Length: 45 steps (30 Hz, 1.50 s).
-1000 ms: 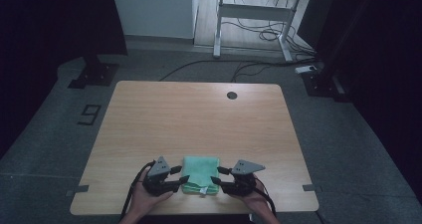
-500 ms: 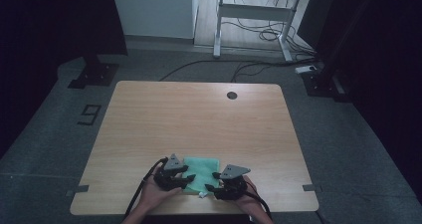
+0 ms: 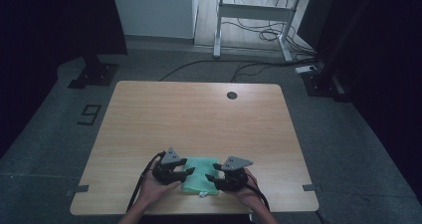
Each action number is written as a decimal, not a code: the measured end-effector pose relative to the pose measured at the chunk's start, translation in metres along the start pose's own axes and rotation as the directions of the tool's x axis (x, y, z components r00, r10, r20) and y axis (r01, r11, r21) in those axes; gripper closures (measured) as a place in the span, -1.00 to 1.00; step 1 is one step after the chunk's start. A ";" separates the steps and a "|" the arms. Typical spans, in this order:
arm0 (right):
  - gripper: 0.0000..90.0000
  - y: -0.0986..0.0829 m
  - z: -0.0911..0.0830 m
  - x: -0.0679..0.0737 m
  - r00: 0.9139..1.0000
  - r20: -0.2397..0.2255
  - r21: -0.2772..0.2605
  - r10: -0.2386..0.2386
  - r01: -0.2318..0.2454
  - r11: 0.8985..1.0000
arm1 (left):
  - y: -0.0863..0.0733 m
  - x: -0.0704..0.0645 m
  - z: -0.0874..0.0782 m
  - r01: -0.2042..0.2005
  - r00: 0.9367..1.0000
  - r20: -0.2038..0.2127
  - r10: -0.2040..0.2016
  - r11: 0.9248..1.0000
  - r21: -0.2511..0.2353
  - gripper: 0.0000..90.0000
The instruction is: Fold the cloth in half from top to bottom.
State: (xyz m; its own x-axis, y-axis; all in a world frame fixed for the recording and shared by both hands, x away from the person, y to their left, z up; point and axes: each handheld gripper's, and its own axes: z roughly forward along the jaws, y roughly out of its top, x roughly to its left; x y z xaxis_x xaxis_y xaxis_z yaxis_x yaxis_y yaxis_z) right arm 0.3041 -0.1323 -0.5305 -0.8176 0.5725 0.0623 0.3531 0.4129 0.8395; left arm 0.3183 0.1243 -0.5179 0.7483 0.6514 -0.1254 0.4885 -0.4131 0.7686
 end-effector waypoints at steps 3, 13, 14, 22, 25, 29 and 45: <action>0.25 0.011 0.010 -0.011 0.999 0.027 -0.007 0.027 -0.027 1.000 | 0.004 0.010 0.012 0.021 1.000 -0.014 -0.020 0.999 0.027 0.15; 0.33 0.010 0.045 -0.018 0.998 0.057 0.080 0.035 -0.039 0.996 | -0.005 0.016 0.027 0.026 1.000 -0.016 -0.025 0.997 0.077 0.17; 0.29 0.009 0.043 -0.018 0.997 0.063 0.079 0.036 -0.041 0.996 | -0.005 0.016 0.027 0.028 1.000 -0.015 -0.027 0.997 0.072 0.18; 0.20 0.005 0.033 -0.015 0.996 0.080 0.064 0.044 -0.049 0.997 | -0.007 0.017 0.026 0.040 0.999 -0.009 -0.039 0.997 0.062 0.18; 0.19 0.011 0.026 0.000 0.999 0.042 0.023 0.031 -0.032 0.999 | -0.007 0.017 0.026 0.038 0.999 -0.010 -0.038 0.997 0.063 0.18; 0.10 0.015 0.031 0.023 1.000 0.002 0.026 0.009 -0.009 1.000 | -0.007 0.017 0.026 0.041 0.999 -0.010 -0.041 0.997 0.062 0.18; -0.12 -0.005 0.034 0.042 1.000 -0.005 0.090 -0.014 0.015 0.996 | -0.008 0.016 0.027 0.034 0.999 -0.020 -0.033 0.998 0.058 0.18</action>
State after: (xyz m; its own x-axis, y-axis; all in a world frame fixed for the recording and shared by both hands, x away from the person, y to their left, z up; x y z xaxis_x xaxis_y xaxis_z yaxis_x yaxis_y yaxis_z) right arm 0.2836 -0.0857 -0.5505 -0.8249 0.5628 0.0532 0.3804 0.4831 0.7886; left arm 0.3389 0.1208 -0.5434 0.7229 0.6770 -0.1379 0.5387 -0.4273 0.7261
